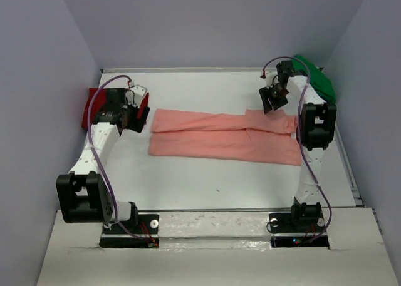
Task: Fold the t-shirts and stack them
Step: Fold the tshirt
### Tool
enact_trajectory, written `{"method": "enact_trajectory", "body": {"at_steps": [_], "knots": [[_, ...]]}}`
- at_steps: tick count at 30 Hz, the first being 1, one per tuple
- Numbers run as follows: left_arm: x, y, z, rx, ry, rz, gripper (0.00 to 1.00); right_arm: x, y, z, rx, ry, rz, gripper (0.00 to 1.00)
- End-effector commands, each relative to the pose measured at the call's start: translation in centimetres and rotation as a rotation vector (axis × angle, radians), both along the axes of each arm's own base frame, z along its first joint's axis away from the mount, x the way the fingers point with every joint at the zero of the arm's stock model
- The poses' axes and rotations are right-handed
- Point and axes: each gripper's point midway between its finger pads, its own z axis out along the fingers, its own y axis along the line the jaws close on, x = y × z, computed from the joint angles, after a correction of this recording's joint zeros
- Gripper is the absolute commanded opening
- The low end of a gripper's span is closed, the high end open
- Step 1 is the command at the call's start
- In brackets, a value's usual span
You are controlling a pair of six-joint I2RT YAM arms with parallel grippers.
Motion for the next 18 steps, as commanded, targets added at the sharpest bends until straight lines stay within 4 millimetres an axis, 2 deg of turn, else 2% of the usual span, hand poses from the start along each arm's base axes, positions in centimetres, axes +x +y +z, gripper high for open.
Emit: {"method": "enact_trajectory", "body": {"at_steps": [1,3,10,18], "knots": [[-0.5,0.4,1.8,0.01,-0.058,0.018,0.99,-0.2,0.9,0.2,0.024,-0.002,0.026,0.6],[-0.5,0.5,1.9,0.014,-0.064,0.022,0.99,-0.1,1.3,0.3,0.022,-0.007,0.036,0.6],[-0.7,0.6,1.9,0.019,-0.073,0.026,0.99,0.7,1.0,0.2,0.003,-0.014,0.03,0.59],[-0.9,0.5,1.7,0.014,-0.06,0.02,0.99,0.7,1.6,-1.6,-0.012,0.014,0.046,0.58]]}}
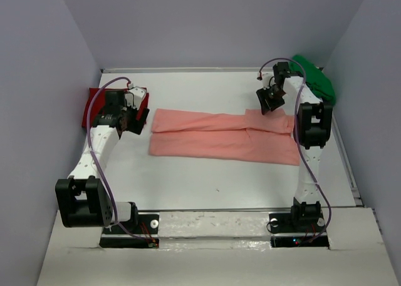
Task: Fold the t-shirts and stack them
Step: Fold the tshirt
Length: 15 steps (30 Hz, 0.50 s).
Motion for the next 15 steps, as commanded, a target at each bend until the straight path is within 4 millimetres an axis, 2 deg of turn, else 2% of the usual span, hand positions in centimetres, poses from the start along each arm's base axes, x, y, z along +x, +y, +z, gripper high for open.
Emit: {"method": "enact_trajectory", "body": {"at_steps": [1,5,10,12,15], "knots": [[-0.1,0.08,1.28,-0.003,-0.042,0.003,0.99,0.59,0.73,-0.09,-0.009,-0.009,0.019,0.57],[-0.16,0.17,1.11,0.002,-0.037,0.006,0.99,0.67,0.62,-0.53,-0.016,-0.004,0.02,0.49],[-0.13,0.06,1.0,-0.003,-0.034,0.001,0.99,0.44,0.46,-0.63,-0.025,0.002,0.027,0.22],[-0.16,-0.02,1.01,-0.006,-0.033,-0.002,0.99,0.3,0.39,-0.56,-0.029,0.003,0.029,0.14],[-0.25,-0.07,1.12,-0.008,-0.036,-0.004,0.99,0.34,0.39,-0.12,-0.029,-0.005,0.029,0.1]]}}
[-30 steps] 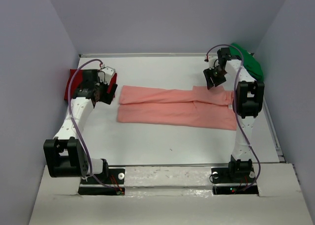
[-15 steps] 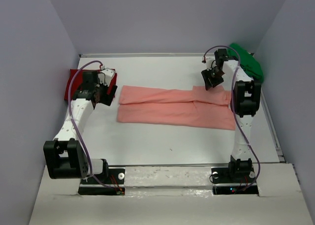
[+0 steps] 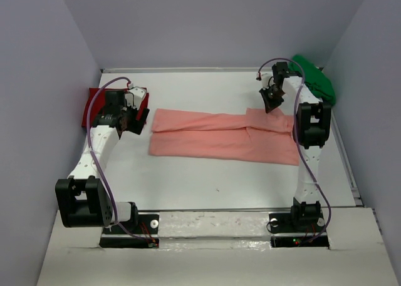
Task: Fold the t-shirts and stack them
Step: Fold the tshirt
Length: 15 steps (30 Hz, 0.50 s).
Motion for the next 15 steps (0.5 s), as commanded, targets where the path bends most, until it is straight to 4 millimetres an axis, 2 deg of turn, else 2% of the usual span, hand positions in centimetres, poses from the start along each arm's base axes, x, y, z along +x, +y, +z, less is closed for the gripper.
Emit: {"method": "enact_trajectory", "body": {"at_steps": [1,7,15], "knots": [[-0.3,-0.1,1.1,-0.007,-0.036,-0.004,0.99,-0.1,0.3,0.2,-0.008,0.002,0.013,0.08],[-0.5,-0.2,1.4,-0.01,-0.045,-0.01,0.99,-0.1,0.7,2.6,-0.013,-0.028,0.023,0.04],[-0.6,-0.4,1.6,-0.02,-0.053,-0.019,0.99,-1.5,0.9,6.5,-0.018,-0.074,0.036,0.0]]}}
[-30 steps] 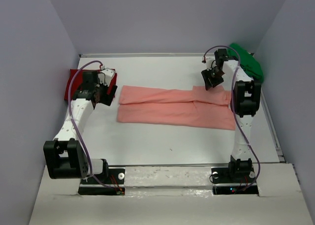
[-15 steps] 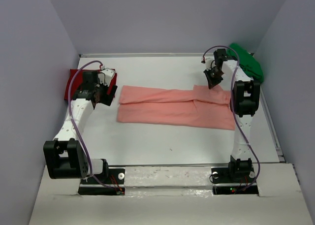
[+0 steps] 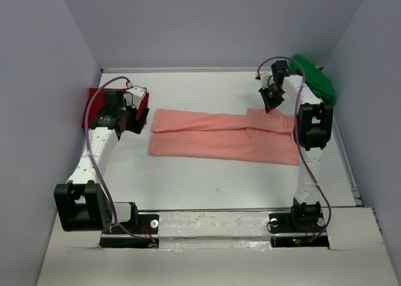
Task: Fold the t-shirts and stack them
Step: Fold the tshirt
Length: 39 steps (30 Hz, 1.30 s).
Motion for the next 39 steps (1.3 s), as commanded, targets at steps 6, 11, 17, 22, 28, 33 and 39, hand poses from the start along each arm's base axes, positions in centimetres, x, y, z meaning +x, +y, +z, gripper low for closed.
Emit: {"method": "enact_trajectory", "body": {"at_steps": [6,11,17,22,28,33,39], "knots": [[-0.5,-0.4,0.9,-0.021,-0.03,-0.021,0.99,-2.4,1.4,7.2,-0.009,-0.089,0.048,0.0],[-0.4,-0.2,1.5,-0.008,-0.043,-0.014,0.99,-4.5,2.0,6.8,-0.012,-0.052,0.073,0.0],[-0.2,-0.4,1.7,-0.019,-0.038,-0.023,0.99,-7.4,1.6,6.6,-0.02,-0.026,0.088,0.0],[-0.1,-0.5,1.9,-0.023,-0.04,-0.025,0.99,-10.5,0.9,5.6,-0.044,0.021,0.092,0.0],[-0.2,-0.7,1.9,-0.031,-0.038,-0.032,0.99,-12.8,1.4,6.5,0.0,0.022,0.101,0.0],[-0.3,-0.7,1.9,-0.031,-0.037,-0.034,0.99,-14.1,1.9,6.6,0.013,0.037,0.115,0.0],[-0.4,-0.7,1.8,-0.029,-0.035,-0.036,0.99,-15.8,2.4,5.2,0.032,0.091,0.122,0.0]]}}
